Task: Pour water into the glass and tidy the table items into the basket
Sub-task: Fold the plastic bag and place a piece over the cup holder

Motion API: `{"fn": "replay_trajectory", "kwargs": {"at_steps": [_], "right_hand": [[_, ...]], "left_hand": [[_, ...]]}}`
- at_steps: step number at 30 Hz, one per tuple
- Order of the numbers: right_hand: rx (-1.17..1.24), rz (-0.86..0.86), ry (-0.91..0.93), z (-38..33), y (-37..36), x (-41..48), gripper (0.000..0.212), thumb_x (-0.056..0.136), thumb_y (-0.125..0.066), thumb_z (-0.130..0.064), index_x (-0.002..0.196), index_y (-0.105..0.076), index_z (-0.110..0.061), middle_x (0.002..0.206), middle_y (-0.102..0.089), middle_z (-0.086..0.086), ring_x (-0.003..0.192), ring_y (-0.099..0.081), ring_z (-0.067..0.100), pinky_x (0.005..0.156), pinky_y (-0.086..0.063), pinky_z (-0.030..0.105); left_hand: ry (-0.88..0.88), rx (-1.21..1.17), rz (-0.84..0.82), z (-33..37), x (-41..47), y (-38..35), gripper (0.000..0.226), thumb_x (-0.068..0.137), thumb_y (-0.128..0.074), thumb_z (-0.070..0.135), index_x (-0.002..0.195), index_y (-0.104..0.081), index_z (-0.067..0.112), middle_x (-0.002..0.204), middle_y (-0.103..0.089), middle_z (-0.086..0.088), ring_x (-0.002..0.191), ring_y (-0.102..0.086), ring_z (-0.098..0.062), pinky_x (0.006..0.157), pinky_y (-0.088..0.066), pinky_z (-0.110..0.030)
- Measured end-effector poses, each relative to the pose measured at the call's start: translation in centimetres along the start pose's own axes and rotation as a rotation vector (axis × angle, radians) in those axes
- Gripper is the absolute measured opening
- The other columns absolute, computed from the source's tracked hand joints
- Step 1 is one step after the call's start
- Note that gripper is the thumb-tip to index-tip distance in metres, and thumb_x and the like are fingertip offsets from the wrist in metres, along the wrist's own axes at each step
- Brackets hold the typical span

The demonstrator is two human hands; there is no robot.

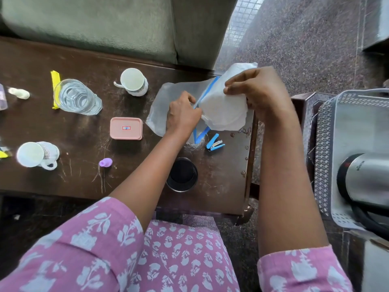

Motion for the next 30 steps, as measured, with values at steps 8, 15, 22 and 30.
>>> {"fn": "replay_trajectory", "kwargs": {"at_steps": [8, 15, 22, 30], "right_hand": [[0.378, -0.266, 0.113, 1.0, -0.5, -1.6, 0.023, 0.073, -0.070, 0.008, 0.068, -0.072, -0.014, 0.066, -0.069, -0.004, 0.067, -0.063, 0.010, 0.063, -0.051, 0.022], [0.521, -0.286, 0.027, 4.1, -1.4, -1.4, 0.024, 0.070, -0.069, 0.012, 0.077, -0.069, -0.011, 0.079, -0.069, 0.002, 0.071, -0.066, 0.014, 0.057, -0.055, 0.024], [0.513, -0.215, -0.019, 6.5, -2.6, -1.2, 0.063, 0.069, -0.067, 0.015, 0.116, -0.056, -0.025, 0.108, -0.062, -0.002, 0.101, -0.064, 0.020, 0.088, -0.054, 0.044], [0.581, -0.285, -0.070, 7.7, -4.1, -1.5, 0.099, 0.068, -0.067, 0.018, 0.142, -0.025, -0.034, 0.106, -0.072, 0.012, 0.095, -0.070, 0.025, 0.060, -0.056, 0.028]], "left_hand": [[0.303, -0.603, -0.472, -2.0, -1.5, -5.0, 0.034, 0.095, -0.040, 0.043, 0.100, -0.060, 0.015, 0.085, -0.061, -0.012, 0.071, -0.056, -0.015, 0.065, -0.050, -0.026], [0.344, -1.316, -0.715, -1.0, -1.6, -3.9, 0.065, 0.086, -0.029, 0.069, 0.117, -0.063, 0.022, 0.120, -0.064, -0.009, 0.108, -0.062, -0.026, 0.094, -0.050, -0.045], [0.267, -1.034, -0.610, -3.1, -1.1, -1.5, 0.028, 0.089, -0.055, 0.036, 0.109, -0.062, 0.018, 0.103, -0.072, -0.001, 0.098, -0.067, -0.021, 0.068, -0.058, -0.031], [0.194, -0.823, -0.468, -4.7, -0.4, 0.6, 0.034, 0.080, -0.068, 0.013, 0.114, -0.061, 0.014, 0.117, -0.065, -0.001, 0.104, -0.063, -0.017, 0.079, -0.058, -0.030]]}}
Point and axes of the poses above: each hand's wrist, its own x-axis towards the middle knuckle, its own y-axis out of the back of the hand, z = x × y, the point moved 7 cm from there along x, towards the middle knuckle
